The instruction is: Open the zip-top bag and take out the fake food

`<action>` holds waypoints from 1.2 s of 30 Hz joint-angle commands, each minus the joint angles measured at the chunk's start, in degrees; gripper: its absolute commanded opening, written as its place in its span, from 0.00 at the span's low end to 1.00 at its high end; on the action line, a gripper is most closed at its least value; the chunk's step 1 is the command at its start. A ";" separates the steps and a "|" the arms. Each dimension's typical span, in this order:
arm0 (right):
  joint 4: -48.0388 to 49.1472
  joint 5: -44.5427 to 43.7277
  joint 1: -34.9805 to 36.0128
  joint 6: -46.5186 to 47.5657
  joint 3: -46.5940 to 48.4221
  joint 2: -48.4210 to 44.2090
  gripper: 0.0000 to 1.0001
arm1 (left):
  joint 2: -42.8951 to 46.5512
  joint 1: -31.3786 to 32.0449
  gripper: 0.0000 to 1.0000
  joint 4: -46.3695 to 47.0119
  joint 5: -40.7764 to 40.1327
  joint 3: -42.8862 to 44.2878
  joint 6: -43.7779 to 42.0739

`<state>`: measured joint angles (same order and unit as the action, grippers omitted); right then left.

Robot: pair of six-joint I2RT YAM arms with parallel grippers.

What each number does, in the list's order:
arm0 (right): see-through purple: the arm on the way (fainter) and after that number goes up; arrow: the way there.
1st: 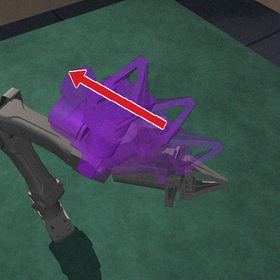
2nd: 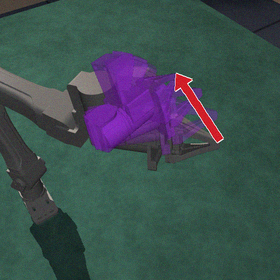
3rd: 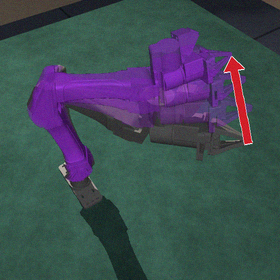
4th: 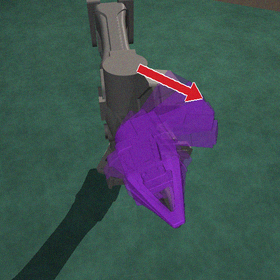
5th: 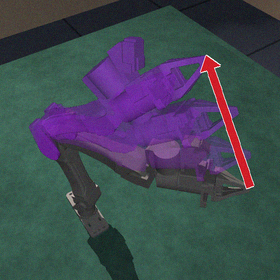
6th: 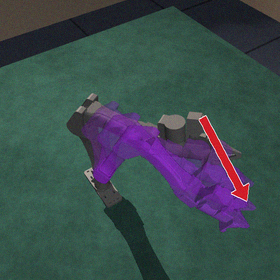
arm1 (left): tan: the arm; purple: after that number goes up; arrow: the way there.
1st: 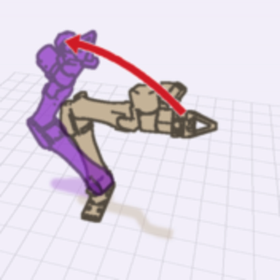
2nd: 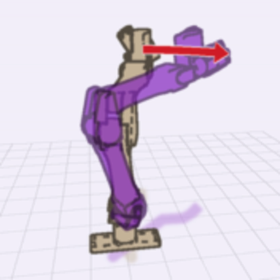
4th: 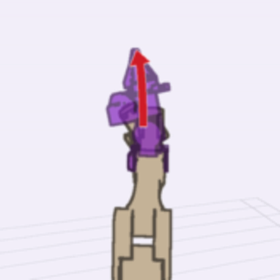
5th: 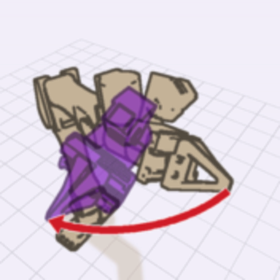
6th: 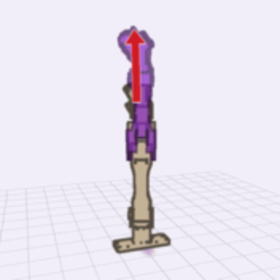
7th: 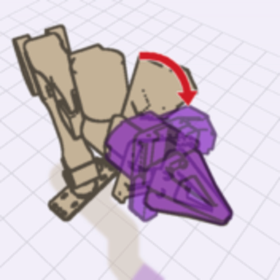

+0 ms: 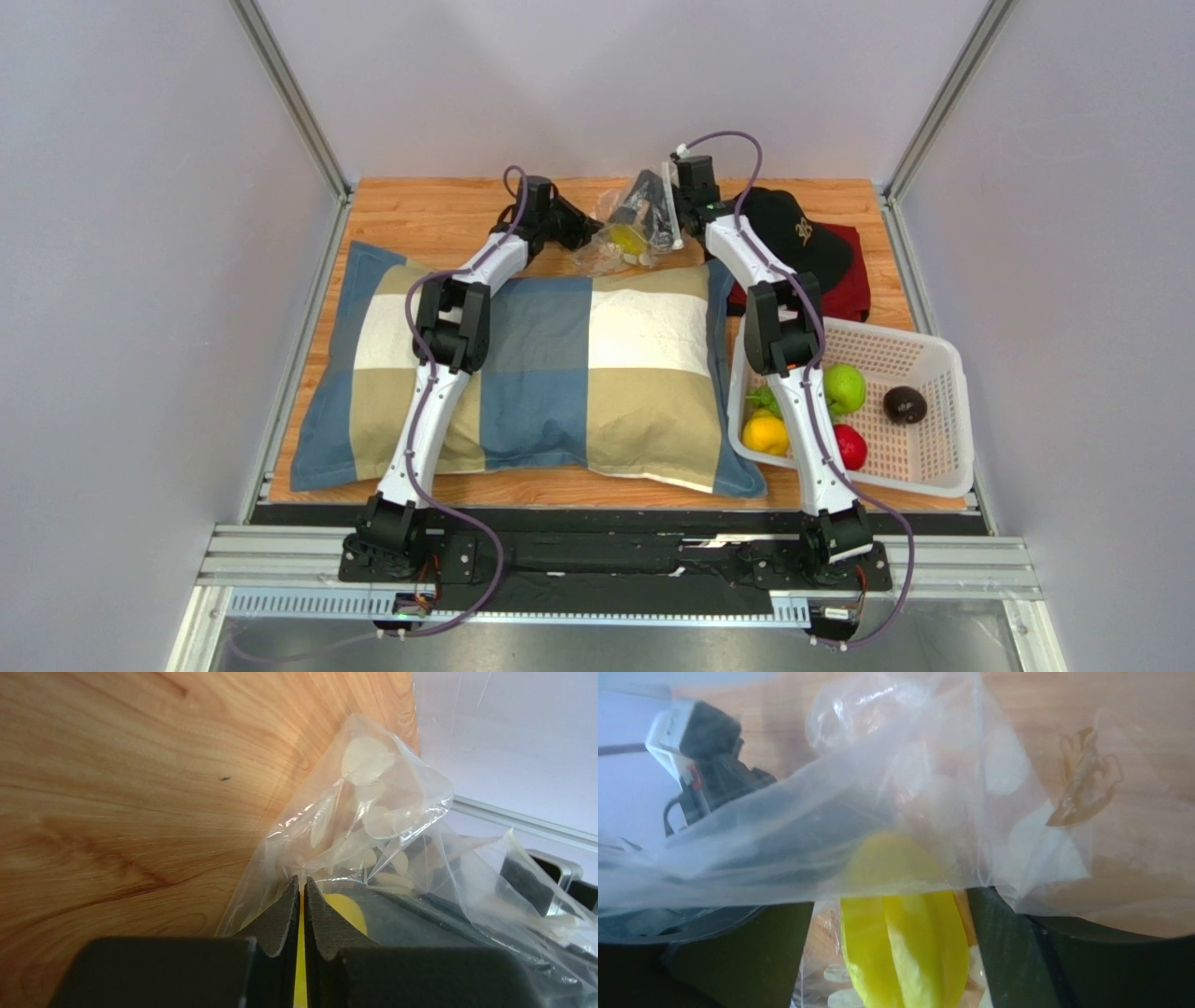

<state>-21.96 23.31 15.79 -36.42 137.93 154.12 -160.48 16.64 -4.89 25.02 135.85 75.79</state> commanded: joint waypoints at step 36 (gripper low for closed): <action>-3.27 -0.90 -5.42 -12.24 1.91 -10.33 0.00 | 17.13 -3.02 0.42 1.63 16.98 -5.58 -25.68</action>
<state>-27.09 23.53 11.60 -40.80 137.25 151.30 -152.73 13.65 -3.09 35.22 133.16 62.72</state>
